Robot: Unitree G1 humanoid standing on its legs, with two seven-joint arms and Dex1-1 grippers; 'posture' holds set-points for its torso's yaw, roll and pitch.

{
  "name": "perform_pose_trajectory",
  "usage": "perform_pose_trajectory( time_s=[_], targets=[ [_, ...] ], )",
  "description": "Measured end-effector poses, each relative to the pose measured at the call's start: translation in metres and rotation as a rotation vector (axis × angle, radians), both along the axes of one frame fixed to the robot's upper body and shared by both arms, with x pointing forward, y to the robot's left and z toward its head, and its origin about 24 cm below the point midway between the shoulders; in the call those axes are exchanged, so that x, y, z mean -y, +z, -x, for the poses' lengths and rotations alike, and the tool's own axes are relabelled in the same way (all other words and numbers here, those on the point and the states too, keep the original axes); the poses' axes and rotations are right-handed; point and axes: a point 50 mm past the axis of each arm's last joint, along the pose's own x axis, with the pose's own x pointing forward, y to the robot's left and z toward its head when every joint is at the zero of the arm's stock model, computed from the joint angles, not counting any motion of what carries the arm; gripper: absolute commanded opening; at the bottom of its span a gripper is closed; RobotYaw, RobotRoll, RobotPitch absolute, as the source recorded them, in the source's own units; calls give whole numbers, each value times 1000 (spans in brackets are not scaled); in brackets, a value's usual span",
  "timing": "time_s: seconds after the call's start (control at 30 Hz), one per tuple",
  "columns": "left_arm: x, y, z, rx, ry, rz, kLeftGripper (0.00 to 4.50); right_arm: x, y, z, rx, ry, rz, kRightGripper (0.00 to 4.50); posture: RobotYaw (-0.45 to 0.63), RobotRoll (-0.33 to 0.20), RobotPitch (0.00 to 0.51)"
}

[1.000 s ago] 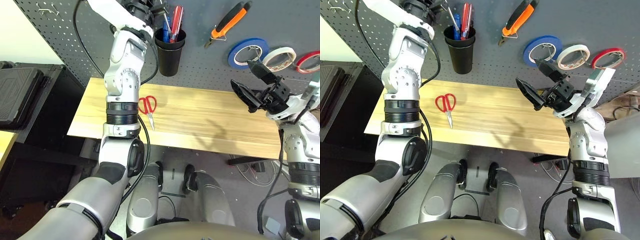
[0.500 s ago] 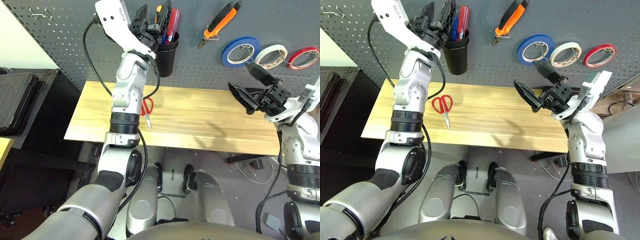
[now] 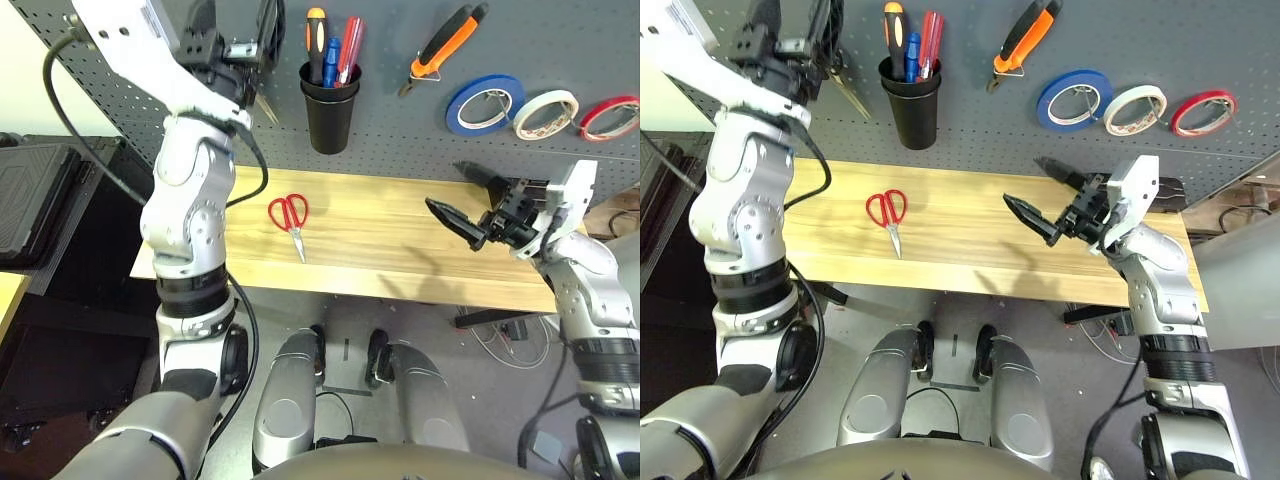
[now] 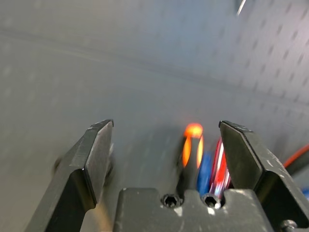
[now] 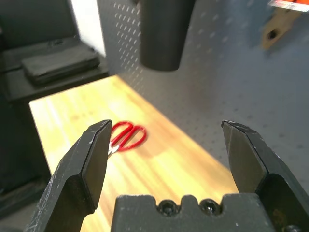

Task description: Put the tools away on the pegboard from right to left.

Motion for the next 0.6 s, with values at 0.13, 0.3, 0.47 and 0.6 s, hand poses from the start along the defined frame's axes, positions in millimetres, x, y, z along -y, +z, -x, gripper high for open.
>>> perform_pose_trajectory(
  time_s=[0.13,0.3,0.47,0.6],
  targets=[
    [-3,-28,13,-114,24,-24,4481,-7,-10,2,-49,24,43,4500,258,0,252],
    [-3,-74,26,-290,31,-63,4481,-11,-23,6,-99,44,96,4500,262,0,260],
    [-5,-107,26,-430,50,-54,4481,-13,-33,12,-140,84,151,4500,258,0,270],
    [-5,-131,20,-529,80,-73,4481,-15,-44,15,-211,91,217,4500,244,0,285]
  ],
)
